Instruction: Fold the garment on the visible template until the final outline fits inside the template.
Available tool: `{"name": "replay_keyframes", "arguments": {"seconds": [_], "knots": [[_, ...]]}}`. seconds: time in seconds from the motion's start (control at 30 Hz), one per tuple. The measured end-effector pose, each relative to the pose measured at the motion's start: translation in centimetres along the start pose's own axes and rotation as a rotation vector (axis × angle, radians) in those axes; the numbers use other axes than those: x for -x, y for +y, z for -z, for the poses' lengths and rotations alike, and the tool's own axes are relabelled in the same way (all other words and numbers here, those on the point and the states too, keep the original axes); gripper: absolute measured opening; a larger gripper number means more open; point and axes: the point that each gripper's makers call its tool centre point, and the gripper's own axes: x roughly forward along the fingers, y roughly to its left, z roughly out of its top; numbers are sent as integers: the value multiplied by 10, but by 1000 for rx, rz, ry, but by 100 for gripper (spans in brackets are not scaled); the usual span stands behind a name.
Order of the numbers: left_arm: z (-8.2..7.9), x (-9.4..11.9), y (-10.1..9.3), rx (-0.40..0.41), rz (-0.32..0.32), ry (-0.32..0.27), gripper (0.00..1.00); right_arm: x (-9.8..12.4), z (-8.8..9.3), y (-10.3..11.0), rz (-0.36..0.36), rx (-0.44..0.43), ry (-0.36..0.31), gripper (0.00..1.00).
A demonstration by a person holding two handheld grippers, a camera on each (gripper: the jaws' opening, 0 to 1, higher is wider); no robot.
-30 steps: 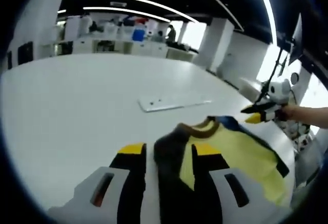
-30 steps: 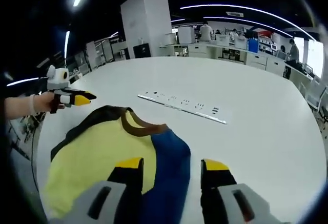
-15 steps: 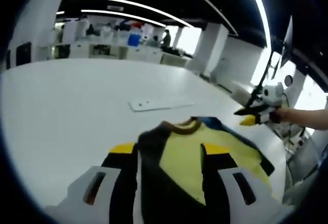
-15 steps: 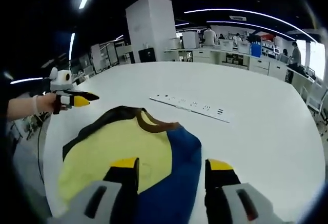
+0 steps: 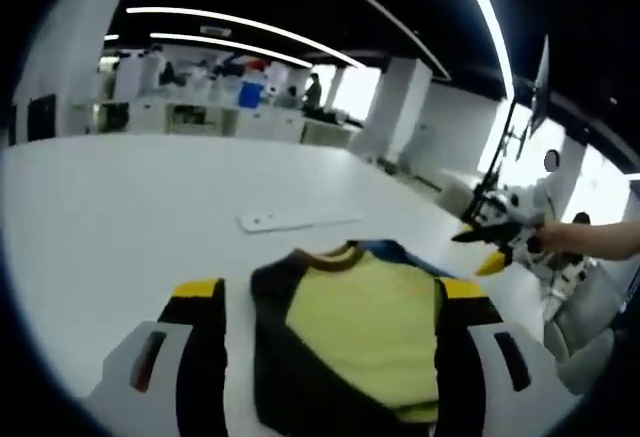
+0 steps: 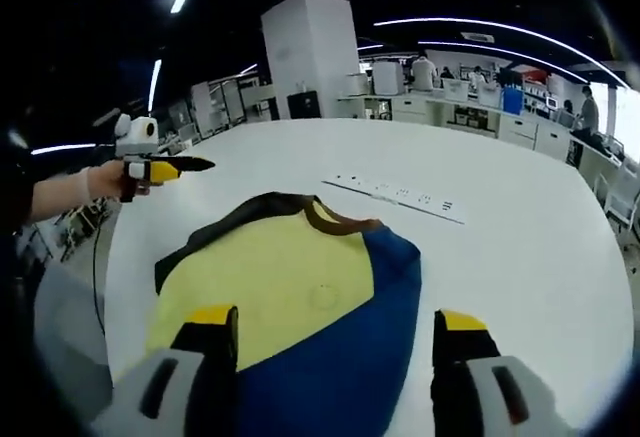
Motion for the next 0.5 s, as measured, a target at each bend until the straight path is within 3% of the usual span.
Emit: {"name": "replay_keyframes", "arguments": {"seconds": [0.17, 0.33, 0.5], "knots": [[-7, 9, -8, 24, 2, -40, 91, 12, -3, 10, -12, -37, -43, 86], [-4, 20, -19, 19, 11, -39, 97, 23, -1, 17, -6, -48, -67, 92], [-5, 33, -28, 29, 25, -59, 97, 33, 4, 28, -9, -51, -80, 95]]}}
